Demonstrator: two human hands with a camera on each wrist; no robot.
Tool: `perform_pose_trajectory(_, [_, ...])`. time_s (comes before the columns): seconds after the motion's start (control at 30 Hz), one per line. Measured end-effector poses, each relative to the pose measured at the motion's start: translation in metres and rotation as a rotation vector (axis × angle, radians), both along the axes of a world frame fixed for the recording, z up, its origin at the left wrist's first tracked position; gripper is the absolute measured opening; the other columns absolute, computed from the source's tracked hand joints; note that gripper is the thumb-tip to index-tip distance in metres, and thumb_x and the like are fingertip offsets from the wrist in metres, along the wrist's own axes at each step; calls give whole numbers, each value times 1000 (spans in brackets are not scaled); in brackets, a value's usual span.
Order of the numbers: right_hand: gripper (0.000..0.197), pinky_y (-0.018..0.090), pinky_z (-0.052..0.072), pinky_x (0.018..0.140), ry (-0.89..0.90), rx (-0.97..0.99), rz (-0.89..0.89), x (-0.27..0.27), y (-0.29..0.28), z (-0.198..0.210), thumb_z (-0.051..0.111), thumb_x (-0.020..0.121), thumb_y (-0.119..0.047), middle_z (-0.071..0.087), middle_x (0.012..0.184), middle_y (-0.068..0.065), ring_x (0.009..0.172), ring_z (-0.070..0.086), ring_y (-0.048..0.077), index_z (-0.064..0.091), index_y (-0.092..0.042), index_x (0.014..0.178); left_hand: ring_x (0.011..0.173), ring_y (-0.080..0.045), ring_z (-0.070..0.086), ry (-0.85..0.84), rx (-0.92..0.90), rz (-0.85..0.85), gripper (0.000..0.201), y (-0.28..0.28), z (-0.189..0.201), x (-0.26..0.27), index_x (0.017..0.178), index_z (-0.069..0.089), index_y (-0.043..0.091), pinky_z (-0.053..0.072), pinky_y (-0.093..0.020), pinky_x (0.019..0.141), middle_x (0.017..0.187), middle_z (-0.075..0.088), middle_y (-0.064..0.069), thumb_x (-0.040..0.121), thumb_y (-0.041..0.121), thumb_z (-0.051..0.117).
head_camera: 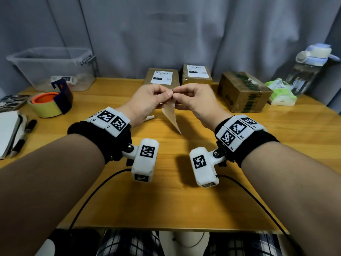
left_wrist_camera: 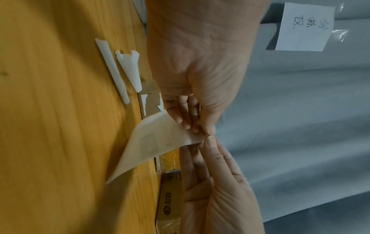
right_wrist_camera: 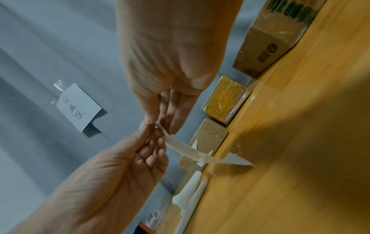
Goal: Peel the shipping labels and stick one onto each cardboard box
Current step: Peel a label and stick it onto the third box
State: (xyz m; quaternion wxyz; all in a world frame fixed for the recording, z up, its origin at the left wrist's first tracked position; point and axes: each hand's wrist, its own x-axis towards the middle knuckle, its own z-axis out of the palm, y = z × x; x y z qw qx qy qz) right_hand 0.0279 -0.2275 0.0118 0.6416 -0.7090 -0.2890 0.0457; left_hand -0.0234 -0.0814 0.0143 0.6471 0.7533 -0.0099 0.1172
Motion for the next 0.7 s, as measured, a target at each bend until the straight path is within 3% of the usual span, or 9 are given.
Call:
perform_pose_trajectory(0.07, [12, 26, 58, 70, 22, 13, 15, 0, 0, 0, 63, 87, 0, 69, 88, 9, 79, 70, 16, 67, -5, 97, 62, 0, 61, -12, -5, 2, 11, -1, 0, 0, 80, 62, 13, 48, -11, 60, 77, 63, -2, 90, 10, 57])
perform_pose_trajectory(0.2, [17, 25, 59, 70, 44, 24, 9, 0, 1, 1, 62, 87, 2, 68, 90, 14, 80, 69, 19, 66, 2, 103, 68, -3, 58, -15, 24, -14, 12, -1, 2, -1, 84, 63, 12, 48, -9, 63, 79, 62, -2, 92, 11, 53])
perform_pose_trajectory(0.7, [6, 29, 59, 72, 62, 11, -18, -2, 0, -1, 63, 88, -4, 69, 83, 10, 78, 69, 19, 69, -5, 88, 73, -13, 58, 11, -32, 40, 10, -2, 0, 1, 82, 62, 12, 53, -18, 71, 78, 61, -6, 90, 10, 57])
